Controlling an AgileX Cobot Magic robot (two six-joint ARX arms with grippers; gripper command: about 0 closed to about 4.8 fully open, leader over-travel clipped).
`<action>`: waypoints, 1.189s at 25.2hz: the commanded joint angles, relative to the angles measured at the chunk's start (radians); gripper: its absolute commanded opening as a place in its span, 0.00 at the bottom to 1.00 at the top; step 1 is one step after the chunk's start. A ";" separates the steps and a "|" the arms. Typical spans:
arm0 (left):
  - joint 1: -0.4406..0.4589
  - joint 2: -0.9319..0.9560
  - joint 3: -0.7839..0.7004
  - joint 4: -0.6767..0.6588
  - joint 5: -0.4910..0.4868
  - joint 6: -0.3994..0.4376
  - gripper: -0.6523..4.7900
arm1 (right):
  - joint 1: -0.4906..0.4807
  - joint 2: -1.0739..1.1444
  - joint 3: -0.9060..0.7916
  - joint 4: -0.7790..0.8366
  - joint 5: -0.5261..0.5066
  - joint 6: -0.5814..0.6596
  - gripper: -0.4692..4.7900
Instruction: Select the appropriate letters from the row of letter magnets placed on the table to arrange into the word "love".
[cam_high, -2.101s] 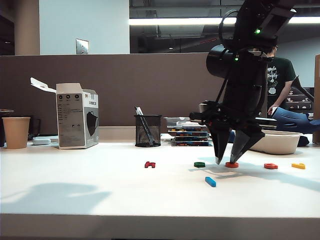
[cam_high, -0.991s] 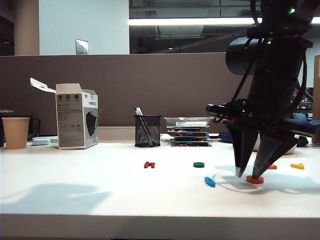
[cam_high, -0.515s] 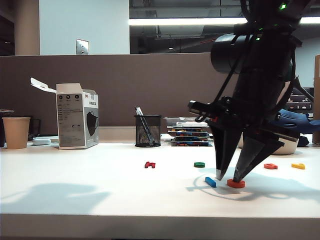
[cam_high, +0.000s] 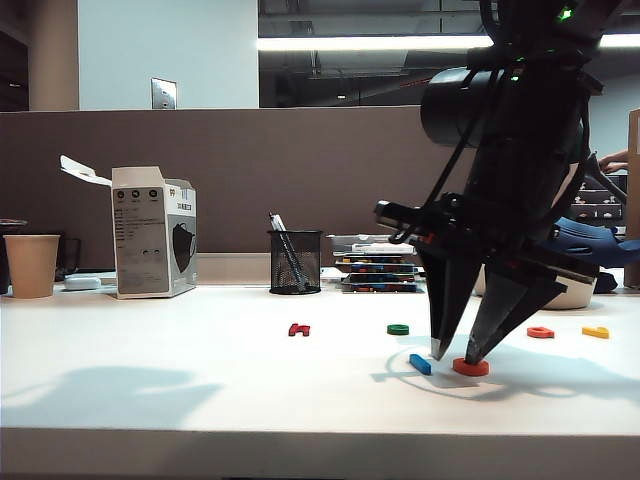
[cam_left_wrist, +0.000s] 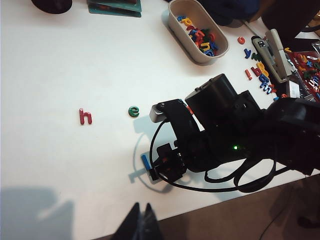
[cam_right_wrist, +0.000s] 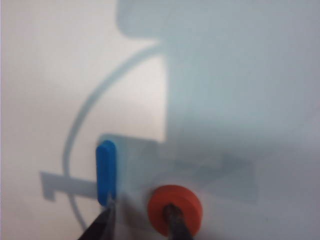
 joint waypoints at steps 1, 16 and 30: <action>-0.001 -0.002 0.002 0.007 -0.002 0.001 0.11 | 0.002 0.014 0.017 0.006 0.021 0.002 0.35; 0.000 -0.002 0.002 0.007 -0.002 0.001 0.11 | 0.000 -0.036 0.080 -0.107 0.025 -0.007 0.35; 0.000 -0.002 0.002 0.007 -0.002 0.001 0.11 | -0.179 -0.114 0.080 -0.060 0.230 -0.276 0.35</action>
